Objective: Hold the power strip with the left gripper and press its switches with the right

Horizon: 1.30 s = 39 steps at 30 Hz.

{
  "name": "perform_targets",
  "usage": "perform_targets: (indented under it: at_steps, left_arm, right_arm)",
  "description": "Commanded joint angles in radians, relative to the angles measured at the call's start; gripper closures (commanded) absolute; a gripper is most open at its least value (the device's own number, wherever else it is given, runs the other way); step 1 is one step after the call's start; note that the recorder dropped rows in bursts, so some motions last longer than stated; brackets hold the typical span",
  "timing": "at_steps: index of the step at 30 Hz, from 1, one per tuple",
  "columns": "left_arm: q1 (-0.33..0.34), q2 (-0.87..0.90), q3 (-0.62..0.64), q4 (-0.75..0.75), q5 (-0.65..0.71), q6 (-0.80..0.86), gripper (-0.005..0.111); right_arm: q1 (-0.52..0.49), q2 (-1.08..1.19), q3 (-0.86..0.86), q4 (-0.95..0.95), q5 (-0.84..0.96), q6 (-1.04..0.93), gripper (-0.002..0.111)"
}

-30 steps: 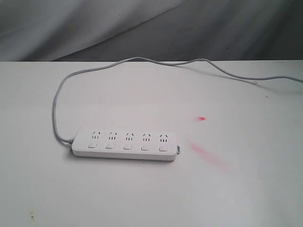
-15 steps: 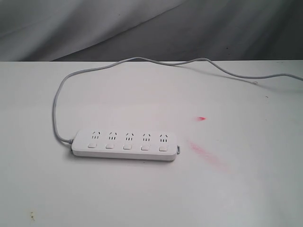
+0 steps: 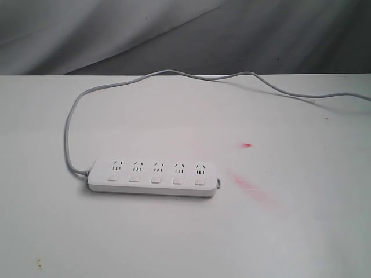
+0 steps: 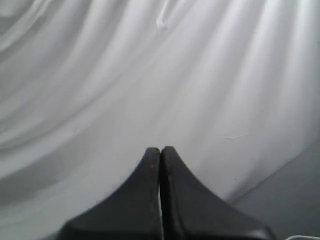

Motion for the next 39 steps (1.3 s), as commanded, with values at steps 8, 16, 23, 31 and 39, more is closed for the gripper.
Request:
perform_targets:
  at_steps: [8, 16, 23, 31, 39]
  left_arm:
    - [0.184, 0.170, -0.033, -0.180, -0.103, -0.034, 0.107]
    - [0.219, 0.297, -0.033, -0.195, -0.123, -0.006, 0.107]
    - [0.219, 0.308, -0.033, -0.194, -0.182, -0.006, 0.107]
    - [0.210, 0.336, -0.033, -0.201, -0.189, -0.008, 0.107]
    - [0.042, 0.349, -0.033, -0.088, -0.172, 0.000, 0.107]
  right_arm:
    - [-0.007, -0.005, 0.003, -0.009, -0.005, 0.003, 0.108]
    - [-0.007, -0.005, 0.003, -0.009, -0.005, 0.003, 0.108]
    - [-0.007, -0.005, 0.003, -0.009, -0.005, 0.003, 0.108]
    - [-0.007, -0.005, 0.003, -0.009, -0.005, 0.003, 0.108]
    - [-0.007, -0.005, 0.003, -0.009, -0.005, 0.003, 0.108]
